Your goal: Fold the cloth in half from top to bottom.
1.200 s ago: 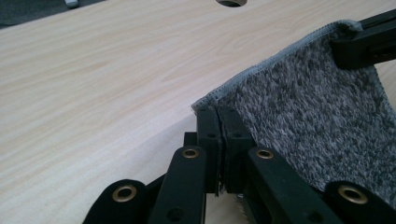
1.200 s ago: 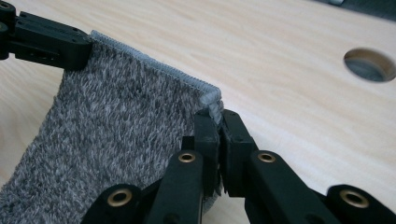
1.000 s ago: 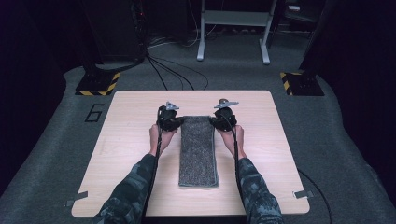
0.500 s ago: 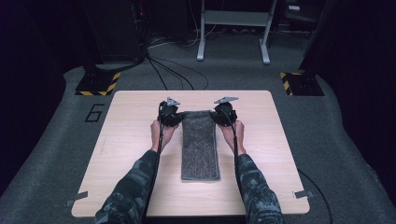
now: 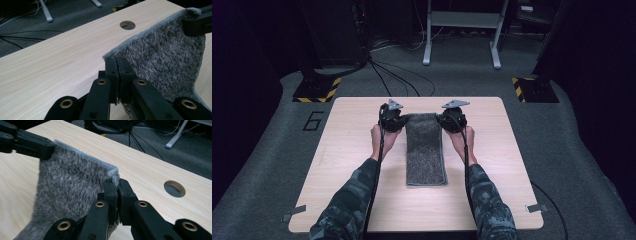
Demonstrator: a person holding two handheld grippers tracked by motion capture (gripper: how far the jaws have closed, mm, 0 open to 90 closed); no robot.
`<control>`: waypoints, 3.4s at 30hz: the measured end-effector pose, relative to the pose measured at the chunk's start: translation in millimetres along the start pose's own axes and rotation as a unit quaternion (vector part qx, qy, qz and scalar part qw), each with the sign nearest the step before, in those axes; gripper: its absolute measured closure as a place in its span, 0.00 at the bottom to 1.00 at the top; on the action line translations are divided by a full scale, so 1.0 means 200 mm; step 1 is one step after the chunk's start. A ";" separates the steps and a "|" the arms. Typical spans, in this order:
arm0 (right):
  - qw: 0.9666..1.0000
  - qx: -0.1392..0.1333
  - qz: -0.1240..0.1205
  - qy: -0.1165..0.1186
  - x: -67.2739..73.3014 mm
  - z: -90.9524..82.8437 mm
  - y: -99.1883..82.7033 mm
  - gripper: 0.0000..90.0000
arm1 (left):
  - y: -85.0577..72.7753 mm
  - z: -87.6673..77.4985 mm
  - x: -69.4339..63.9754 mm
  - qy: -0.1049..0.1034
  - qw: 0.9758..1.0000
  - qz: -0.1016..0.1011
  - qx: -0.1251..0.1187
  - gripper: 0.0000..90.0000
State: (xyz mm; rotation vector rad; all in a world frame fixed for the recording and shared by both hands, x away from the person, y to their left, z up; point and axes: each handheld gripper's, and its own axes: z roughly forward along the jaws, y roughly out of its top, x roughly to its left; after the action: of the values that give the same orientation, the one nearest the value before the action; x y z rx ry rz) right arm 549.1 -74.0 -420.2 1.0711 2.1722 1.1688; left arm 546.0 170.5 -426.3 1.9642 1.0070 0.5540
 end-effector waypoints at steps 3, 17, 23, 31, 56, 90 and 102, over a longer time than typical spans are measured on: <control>1.000 0.001 0.003 0.005 0.02 -0.04 -0.03 0.97 | -0.03 -0.03 -0.02 -0.013 1.000 -0.003 -0.003 0.98; 1.000 0.006 0.000 0.030 0.11 -0.15 -0.24 0.96 | -0.18 -0.12 -0.14 -0.051 0.999 0.000 -0.001 0.98; 0.999 0.006 -0.005 0.038 0.16 -0.19 -0.30 0.96 | -0.23 -0.17 -0.17 -0.062 0.998 -0.001 0.001 0.97; 0.999 0.010 -0.015 0.041 0.21 -0.22 -0.37 0.95 | -0.31 -0.20 -0.21 -0.075 0.997 0.004 0.012 0.96; 0.996 0.044 0.006 0.072 0.31 -0.35 -0.59 0.73 | -0.54 -0.27 -0.34 -0.143 0.988 -0.019 0.064 0.68; 0.993 0.120 0.003 0.016 0.31 -0.26 -0.72 0.30 | -0.67 -0.20 -0.37 -0.075 0.990 0.022 0.117 0.37; 0.996 0.084 0.031 0.029 0.19 -0.25 -0.56 0.22 | -0.50 -0.17 -0.24 -0.057 0.995 0.002 0.080 0.28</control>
State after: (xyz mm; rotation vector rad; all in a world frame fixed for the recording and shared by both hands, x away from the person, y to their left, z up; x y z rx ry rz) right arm 444.6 -107.0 -488.7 1.1970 2.3318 1.0706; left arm 451.2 179.7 -491.2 2.1143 1.0018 0.3693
